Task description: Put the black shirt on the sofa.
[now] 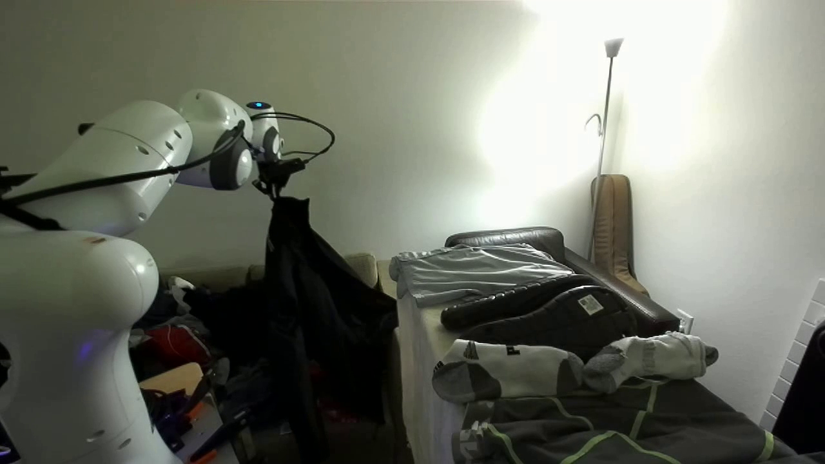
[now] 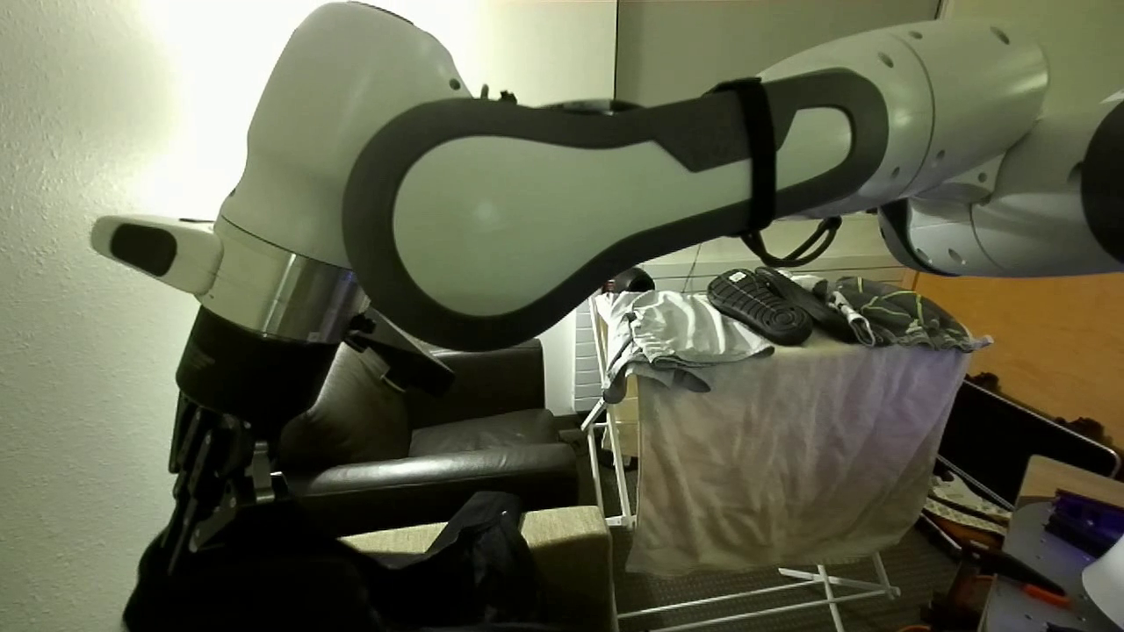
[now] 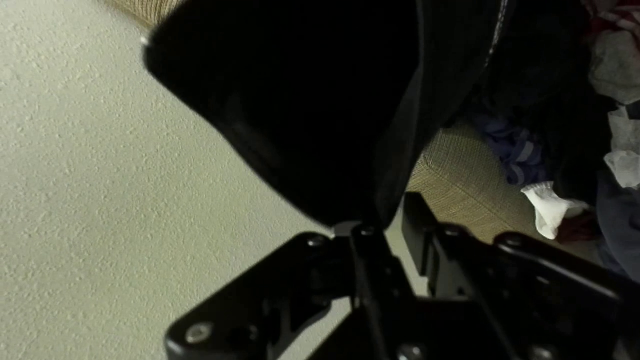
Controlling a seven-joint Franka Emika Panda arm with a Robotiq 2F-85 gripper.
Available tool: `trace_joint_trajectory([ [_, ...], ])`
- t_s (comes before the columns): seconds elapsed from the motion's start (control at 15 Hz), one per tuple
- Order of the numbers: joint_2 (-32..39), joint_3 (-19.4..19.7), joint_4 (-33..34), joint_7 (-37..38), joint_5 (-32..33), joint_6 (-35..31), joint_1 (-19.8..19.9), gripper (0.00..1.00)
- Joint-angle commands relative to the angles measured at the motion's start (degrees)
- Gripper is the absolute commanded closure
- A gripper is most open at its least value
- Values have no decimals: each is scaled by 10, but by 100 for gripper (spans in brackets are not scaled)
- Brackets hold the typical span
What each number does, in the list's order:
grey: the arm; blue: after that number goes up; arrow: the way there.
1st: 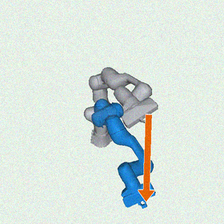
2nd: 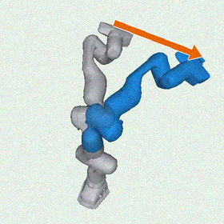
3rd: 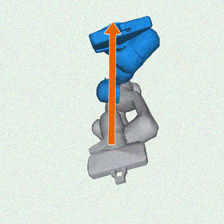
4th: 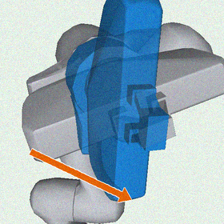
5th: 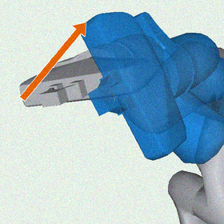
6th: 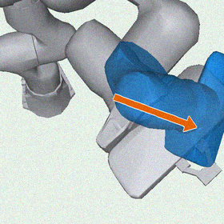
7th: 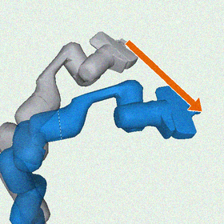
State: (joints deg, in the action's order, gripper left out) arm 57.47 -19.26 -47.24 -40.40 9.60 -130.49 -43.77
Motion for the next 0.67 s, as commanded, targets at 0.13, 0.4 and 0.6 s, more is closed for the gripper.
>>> trace_joint_trajectory([
  [0.13,-41,25,-52,28,9,-10,12,35],
  [0.4,-73,53,-92,56,10,-22,20,10],
  [0.6,-110,75,-142,86,14,-36,20,0],
])
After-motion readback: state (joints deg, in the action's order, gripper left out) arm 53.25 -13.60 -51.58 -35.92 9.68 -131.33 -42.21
